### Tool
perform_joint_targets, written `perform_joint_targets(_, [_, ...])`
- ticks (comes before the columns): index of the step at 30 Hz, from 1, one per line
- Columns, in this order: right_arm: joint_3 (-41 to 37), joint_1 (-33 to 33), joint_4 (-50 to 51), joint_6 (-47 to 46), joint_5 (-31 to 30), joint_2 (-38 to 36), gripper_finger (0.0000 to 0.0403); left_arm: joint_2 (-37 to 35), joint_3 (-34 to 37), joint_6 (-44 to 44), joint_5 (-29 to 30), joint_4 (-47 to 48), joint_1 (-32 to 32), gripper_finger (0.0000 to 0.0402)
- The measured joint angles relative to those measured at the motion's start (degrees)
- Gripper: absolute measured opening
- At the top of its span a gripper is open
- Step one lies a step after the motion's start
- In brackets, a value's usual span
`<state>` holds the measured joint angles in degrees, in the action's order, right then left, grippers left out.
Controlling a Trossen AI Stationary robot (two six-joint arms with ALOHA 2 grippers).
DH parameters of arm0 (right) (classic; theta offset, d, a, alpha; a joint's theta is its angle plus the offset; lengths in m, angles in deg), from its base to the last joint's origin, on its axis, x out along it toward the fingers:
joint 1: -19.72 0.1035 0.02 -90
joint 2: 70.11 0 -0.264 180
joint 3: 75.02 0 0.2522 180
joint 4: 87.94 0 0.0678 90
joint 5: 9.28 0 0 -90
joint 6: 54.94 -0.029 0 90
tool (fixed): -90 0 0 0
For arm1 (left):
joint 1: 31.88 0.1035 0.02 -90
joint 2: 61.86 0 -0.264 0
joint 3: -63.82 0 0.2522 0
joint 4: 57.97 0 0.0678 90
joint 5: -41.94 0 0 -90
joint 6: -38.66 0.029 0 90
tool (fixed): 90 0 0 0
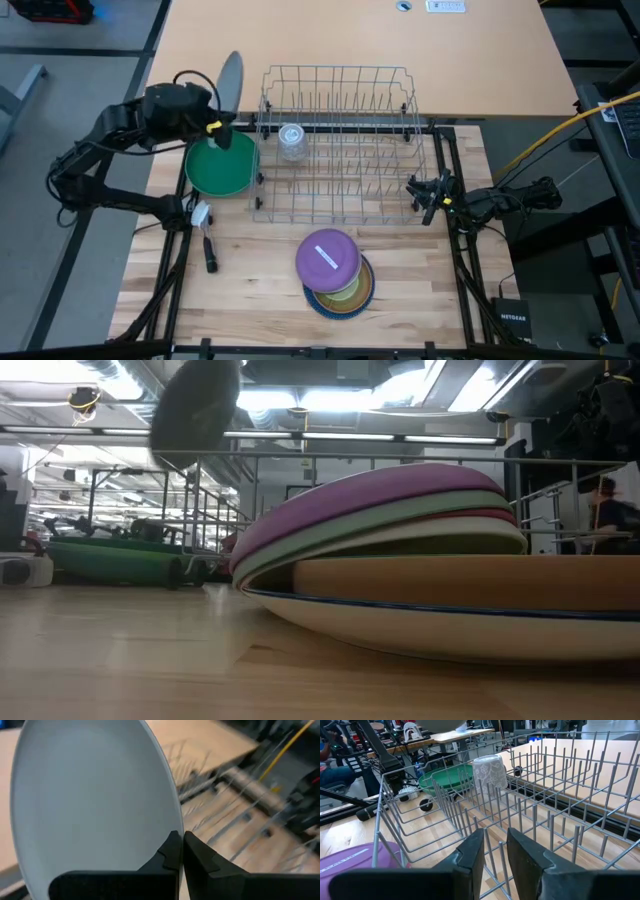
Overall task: Sort dishes
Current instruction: Put the gray plate in the dish rack
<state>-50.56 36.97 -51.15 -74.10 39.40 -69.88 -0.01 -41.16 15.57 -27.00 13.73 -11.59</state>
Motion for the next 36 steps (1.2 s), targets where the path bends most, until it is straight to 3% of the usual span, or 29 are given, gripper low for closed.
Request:
perform_joint_targets(11, [0.00,-0.01,-0.01,0.00,0.00,0.00,0.0088,5.03,0.00,4.52,-3.09,-22.12,-5.29,0.0000])
perform_joint_targets(17, [0.00,0.00,0.00,0.00,0.00,0.00,0.0088,10.97,0.02,5.52,-3.41,-30.22,-7.34,0.0000])
perform_joint_targets(36, [0.00,-0.02,-0.35,0.00,0.00,0.00,0.0088,30.30,0.04,1.92,-14.53,-69.41,-8.28,0.0000])
